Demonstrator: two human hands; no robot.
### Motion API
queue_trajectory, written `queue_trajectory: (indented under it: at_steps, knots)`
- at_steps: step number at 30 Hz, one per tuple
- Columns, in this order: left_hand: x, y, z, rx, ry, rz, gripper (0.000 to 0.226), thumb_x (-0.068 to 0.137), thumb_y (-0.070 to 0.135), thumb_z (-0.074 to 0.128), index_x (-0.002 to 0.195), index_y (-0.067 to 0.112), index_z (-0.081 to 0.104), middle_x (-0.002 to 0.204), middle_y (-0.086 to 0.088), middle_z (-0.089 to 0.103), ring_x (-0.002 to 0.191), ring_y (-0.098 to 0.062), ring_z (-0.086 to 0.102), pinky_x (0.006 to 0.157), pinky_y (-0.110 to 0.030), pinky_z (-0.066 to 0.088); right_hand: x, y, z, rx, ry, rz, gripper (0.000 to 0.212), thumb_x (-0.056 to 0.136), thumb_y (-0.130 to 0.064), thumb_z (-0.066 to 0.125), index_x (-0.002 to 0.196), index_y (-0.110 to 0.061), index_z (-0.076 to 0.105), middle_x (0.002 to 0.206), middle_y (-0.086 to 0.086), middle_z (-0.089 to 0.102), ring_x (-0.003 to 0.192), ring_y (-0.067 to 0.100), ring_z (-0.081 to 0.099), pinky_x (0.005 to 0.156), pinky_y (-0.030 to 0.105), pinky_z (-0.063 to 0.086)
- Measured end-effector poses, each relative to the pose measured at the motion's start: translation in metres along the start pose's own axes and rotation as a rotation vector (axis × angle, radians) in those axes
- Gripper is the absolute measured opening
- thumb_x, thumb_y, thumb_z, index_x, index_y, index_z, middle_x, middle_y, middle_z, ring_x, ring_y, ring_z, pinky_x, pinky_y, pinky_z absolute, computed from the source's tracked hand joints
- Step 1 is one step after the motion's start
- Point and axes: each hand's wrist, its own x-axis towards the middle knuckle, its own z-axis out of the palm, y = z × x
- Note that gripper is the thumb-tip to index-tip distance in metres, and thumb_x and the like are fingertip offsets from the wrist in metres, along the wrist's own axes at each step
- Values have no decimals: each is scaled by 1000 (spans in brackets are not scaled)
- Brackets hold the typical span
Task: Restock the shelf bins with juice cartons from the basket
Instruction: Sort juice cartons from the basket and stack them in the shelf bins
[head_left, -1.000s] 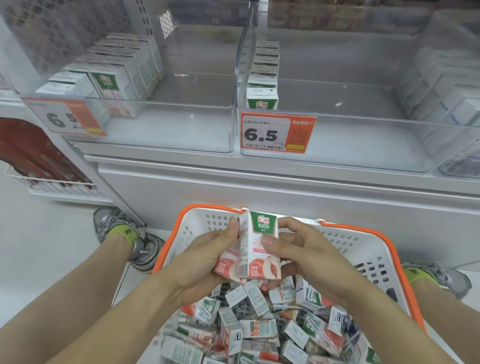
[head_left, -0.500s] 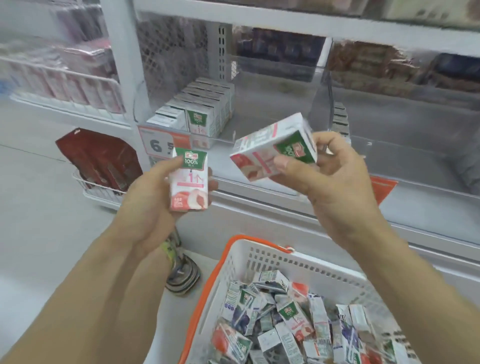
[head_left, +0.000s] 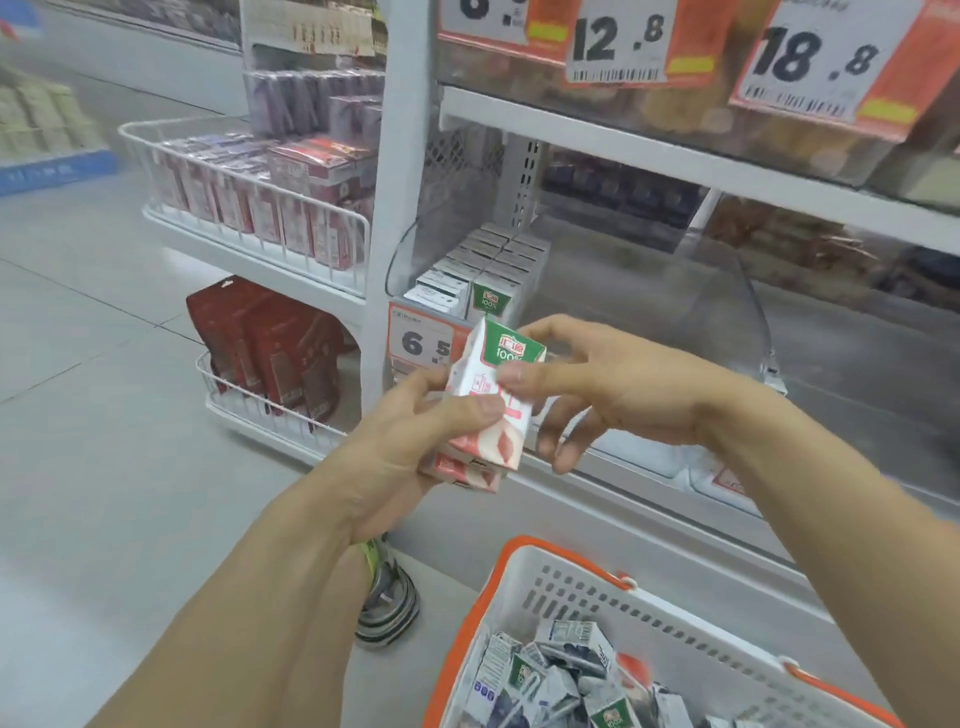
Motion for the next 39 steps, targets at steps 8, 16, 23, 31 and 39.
queue_trajectory:
  at_steps: [8,16,23,31,39]
  knots:
    - [-2,3,0,27,-52,-17,87,50,25,82,127,8,47,93,-5,74,78,-24,72,59,-33,57,15,6,-11,41,-359,-34,57,86,-6,65,139,-17,46,112,23,62,94,40,54,58,28,57]
    - [10,16,-1,-124,-3,96,66,72,33,75,130,20,46,104,-5,72,81,-18,69,62,-29,54,15,10,-21,90,-386,-253,56,79,11,67,122,-20,50,103,19,62,86,32,63,58,33,59]
    - [40,-3,-24,560,648,363,48,85,21,71,127,30,51,121,6,56,109,-13,58,88,-27,46,25,-11,-28,49,384,-468,61,71,11,80,117,-15,49,118,32,56,90,40,71,63,40,62]
    - [60,-27,-23,779,633,514,65,77,12,71,133,32,45,123,3,37,107,-15,50,88,-22,38,65,-50,-34,-573,384,-195,61,68,4,83,115,-22,56,105,12,62,71,26,71,60,42,63]
    - [61,-29,-27,810,623,540,67,80,15,70,138,34,42,121,7,37,110,-14,49,86,-21,37,103,-40,-11,-453,185,-30,56,87,-29,75,138,-19,54,94,-2,56,63,8,63,51,14,51]
